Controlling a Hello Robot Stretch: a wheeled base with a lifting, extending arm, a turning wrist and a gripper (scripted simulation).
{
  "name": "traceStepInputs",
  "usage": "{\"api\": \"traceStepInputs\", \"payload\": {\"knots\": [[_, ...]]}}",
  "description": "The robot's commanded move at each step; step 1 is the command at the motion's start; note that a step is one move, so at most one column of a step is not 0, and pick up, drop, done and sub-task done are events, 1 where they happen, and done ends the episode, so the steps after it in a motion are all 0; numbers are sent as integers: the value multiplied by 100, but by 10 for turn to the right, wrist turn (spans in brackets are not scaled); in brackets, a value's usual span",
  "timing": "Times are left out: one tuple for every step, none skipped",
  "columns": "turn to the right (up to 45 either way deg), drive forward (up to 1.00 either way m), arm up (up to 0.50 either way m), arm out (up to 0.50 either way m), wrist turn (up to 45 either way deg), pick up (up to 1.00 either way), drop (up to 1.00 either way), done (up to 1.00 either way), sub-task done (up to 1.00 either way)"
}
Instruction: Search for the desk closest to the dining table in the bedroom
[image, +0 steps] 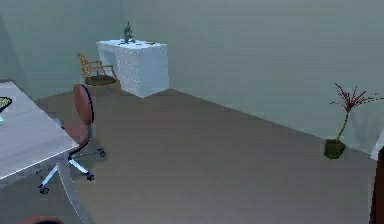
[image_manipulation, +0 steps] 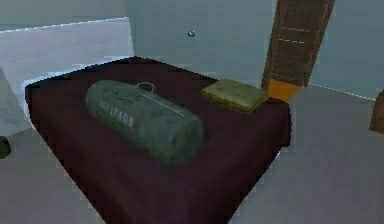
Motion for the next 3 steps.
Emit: {"api": "traceStepInputs", "payload": {"knots": [[-120,0,0,0,0,0,0,0,0],[0,70,0,0,0,0,0,0,0],[0,50,0,0,0,0,0,0,0]]}}
